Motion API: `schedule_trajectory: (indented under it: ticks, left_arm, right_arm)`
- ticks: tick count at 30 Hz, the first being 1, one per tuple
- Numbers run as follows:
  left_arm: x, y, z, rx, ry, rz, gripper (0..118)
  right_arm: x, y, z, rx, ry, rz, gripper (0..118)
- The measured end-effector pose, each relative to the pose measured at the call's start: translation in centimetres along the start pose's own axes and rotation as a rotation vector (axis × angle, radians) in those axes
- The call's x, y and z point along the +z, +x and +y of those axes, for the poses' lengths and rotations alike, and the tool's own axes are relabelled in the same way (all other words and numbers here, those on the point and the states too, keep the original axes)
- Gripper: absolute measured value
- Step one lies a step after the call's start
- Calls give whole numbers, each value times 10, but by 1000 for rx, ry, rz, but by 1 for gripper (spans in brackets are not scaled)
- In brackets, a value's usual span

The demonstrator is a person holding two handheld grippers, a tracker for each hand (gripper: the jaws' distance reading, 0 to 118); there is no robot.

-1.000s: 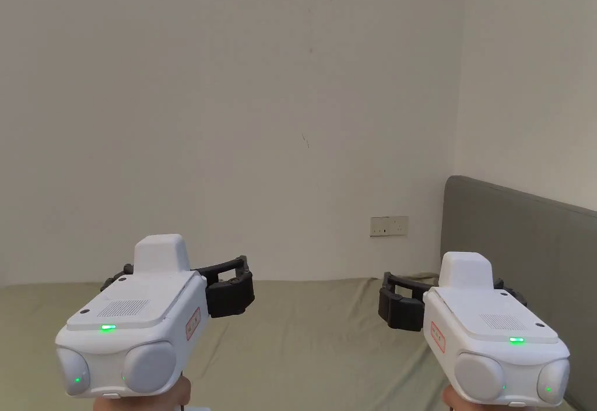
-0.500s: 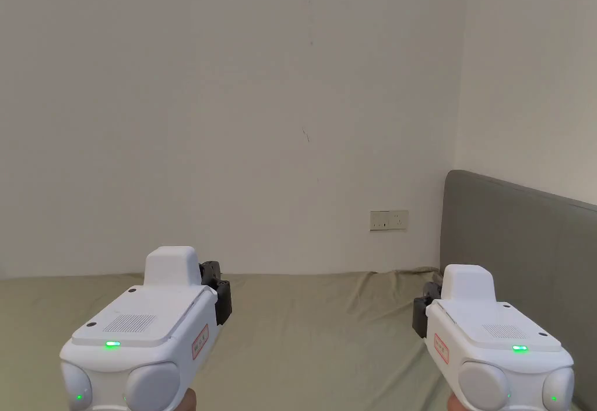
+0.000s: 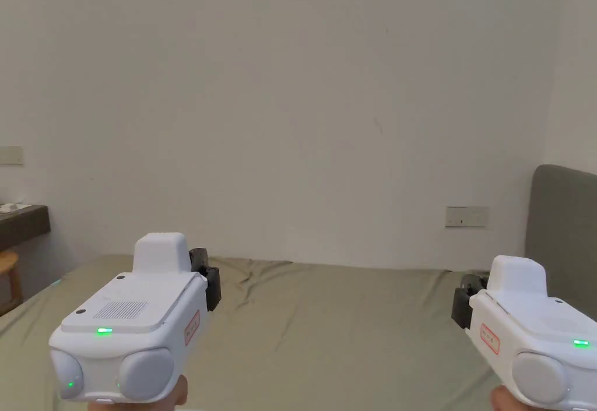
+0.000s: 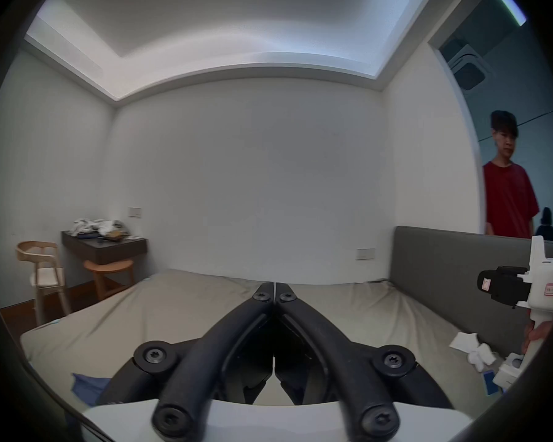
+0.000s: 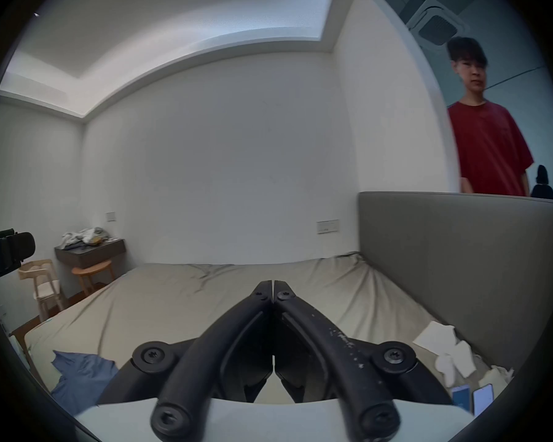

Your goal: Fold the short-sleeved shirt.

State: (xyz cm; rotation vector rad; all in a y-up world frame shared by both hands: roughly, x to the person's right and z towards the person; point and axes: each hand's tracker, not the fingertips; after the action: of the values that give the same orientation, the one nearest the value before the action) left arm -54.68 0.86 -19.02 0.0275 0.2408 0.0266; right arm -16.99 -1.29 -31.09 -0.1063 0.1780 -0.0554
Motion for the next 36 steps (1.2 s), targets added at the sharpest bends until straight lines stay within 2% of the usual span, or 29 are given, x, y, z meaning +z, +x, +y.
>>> schedule_trajectory:
  ticks: [3, 7, 10, 14, 17, 21, 24, 28, 32, 36]
  left_arm:
    - [26, -51, 2, 3, 1, 127, 0]
    - [74, -112, 8, -31, 3, 333, 0]
    - [118, -155, 10, -24, 10, 476, 0]
    - [177, -197, 8, -107, -11, 672, 0]
    - [223, -221, 2, -66, -9, 778, 0]
    - [265, -241, -8, -97, -22, 942, 0]
    - [275, -256, -14, -65, -54, 965, 0]
    - [263, -261, -26, -26, -63, 963, 0]
    - [206, -263, -47, -23, -178, 826, 0]
    - [114, -266, -97, 28, -315, 563, 0]
  right_arm:
    - [-11, -50, 0, 38, 5, 114, 1]
    - [-21, -123, -4, 6, -9, 295, 1]
    - [-31, -185, -9, 51, -34, 447, 1]
    - [-20, -261, -21, 77, -42, 612, 1]
    - [-11, -307, -34, 94, -61, 711, 1]
    - [5, -353, -45, 140, -66, 815, 1]
    - [9, -372, -52, 147, -77, 854, 1]
    - [6, -379, -58, 155, -99, 874, 1]
    - [-23, -376, -73, 150, -126, 841, 1]
    - [-57, -363, -92, 159, -175, 764, 1]
